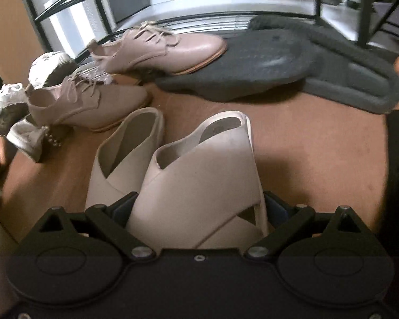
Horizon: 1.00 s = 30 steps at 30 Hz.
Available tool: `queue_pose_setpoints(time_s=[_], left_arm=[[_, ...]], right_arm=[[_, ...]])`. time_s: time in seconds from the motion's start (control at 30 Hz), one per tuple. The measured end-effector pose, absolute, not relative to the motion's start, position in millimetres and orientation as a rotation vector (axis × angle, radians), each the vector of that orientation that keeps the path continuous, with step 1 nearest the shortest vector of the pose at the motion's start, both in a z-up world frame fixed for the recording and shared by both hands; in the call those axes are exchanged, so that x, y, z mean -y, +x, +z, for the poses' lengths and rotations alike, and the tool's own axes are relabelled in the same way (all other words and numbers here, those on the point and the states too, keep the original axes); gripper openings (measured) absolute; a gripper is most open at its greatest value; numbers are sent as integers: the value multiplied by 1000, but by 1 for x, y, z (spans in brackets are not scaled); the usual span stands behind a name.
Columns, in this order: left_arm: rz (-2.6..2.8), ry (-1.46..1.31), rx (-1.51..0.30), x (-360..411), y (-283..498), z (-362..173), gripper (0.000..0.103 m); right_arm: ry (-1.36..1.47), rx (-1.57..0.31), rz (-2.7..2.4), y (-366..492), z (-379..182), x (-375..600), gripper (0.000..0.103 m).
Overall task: Organize scattered shoes
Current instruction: 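Lower the held mule beside the other mule and open the right gripper, then push the two mules together side by side with the right gripper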
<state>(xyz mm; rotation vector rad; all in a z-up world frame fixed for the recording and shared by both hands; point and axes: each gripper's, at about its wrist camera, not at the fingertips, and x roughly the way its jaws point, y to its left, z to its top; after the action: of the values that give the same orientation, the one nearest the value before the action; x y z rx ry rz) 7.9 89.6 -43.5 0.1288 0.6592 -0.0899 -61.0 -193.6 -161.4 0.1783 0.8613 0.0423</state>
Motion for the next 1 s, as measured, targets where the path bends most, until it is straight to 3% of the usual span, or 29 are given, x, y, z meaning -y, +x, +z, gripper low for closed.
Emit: queue_pose_setpoints(time_s=[0.43,0.67,0.73,0.77,1.0], left_arm=[[-83,129,-666,-90,9,-45,102],[-86,117,-676,-91,11,-46,103],[-88,116,-681,-92,11,-47,103],[-89,116,-683,-92,10,-48,103],[-84,107,-689,-94,11,-49,102]], right_arm=[[224,-875,9,-41,-174,210,103],[87,-908,47,-56,-159,188,103],[43,-942,39,-58,-164,185,100],[45,-945,35,-57,-166,186,93],[72,-929,76,-51,-171,188,91]])
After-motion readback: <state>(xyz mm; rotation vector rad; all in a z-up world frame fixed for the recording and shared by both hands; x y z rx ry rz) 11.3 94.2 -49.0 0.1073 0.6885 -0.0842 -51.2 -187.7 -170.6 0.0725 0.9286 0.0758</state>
